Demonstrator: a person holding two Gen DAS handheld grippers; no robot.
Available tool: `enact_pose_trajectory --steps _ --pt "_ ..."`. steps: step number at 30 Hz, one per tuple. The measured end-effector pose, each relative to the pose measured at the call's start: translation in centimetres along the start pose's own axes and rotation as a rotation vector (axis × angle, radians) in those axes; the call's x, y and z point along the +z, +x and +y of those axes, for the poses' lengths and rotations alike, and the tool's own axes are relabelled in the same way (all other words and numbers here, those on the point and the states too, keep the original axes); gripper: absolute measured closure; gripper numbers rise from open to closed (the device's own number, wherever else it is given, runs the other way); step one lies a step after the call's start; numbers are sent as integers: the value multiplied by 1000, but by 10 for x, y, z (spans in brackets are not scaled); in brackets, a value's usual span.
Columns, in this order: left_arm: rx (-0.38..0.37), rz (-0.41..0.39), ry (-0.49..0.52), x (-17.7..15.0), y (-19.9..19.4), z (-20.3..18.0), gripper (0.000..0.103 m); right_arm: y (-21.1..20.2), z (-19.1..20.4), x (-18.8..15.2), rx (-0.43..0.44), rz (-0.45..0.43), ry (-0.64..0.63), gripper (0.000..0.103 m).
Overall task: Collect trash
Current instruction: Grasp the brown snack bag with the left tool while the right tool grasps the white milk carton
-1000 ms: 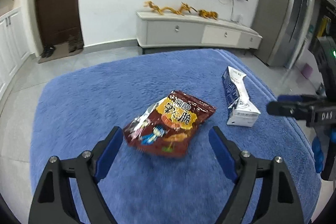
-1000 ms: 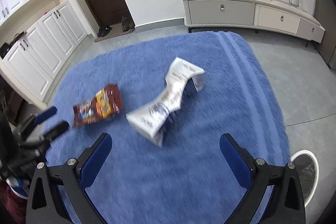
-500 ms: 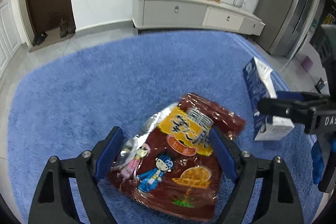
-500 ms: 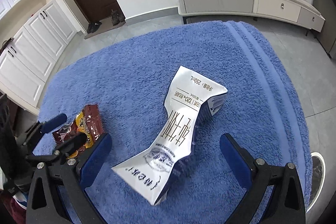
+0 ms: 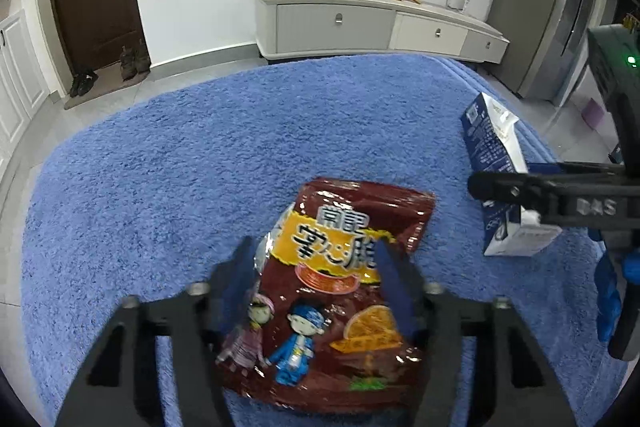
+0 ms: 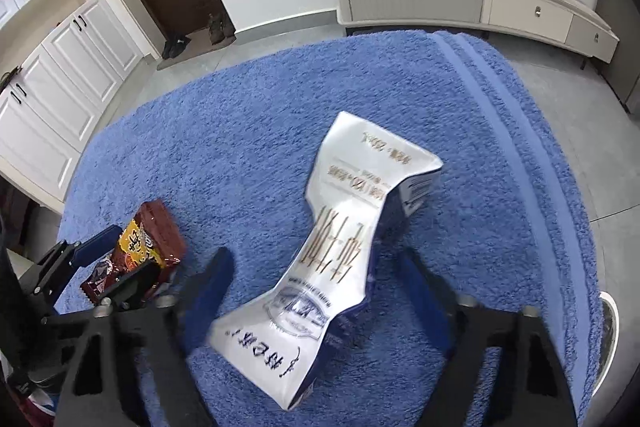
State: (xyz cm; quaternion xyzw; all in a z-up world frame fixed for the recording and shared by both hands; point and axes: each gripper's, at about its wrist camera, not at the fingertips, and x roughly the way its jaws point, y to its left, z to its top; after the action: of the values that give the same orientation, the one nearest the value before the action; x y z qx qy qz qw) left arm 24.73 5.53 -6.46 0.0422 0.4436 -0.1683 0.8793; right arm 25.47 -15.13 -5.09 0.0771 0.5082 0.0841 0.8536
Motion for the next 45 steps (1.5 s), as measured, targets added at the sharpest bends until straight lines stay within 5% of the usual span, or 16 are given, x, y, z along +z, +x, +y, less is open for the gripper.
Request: enact_pose_trajectory --steps 5,10,20,28,30,31,32,39,45 --pt "5 12 -38 -6 -8 2 90 -8 -12 -2 40 -4 21 62" --pt "-5 15 -111 -11 -19 11 103 -18 -13 -12 62 -23 2 63" --pt "8 -14 -145 -25 -51 3 103 -56 -11 -27 107 -94 -10 67" --pt "-87 4 -199 -20 -59 5 97 -71 -12 -36 126 -115 -33 68" --pt "-93 3 -173 -15 -60 -5 77 -72 -16 -38 136 -120 -29 67" --pt "-89 -3 -158 -15 -61 -10 48 -72 -17 -38 138 -121 -27 67" --pt "-81 -24 -137 -15 -64 -18 41 -72 -19 -39 141 -123 -24 68" --pt "-57 -30 12 -12 -63 -66 41 -81 -41 -45 162 -137 5 68" --pt "17 35 96 -23 -39 -82 70 -85 -49 -50 181 -141 -3 68"
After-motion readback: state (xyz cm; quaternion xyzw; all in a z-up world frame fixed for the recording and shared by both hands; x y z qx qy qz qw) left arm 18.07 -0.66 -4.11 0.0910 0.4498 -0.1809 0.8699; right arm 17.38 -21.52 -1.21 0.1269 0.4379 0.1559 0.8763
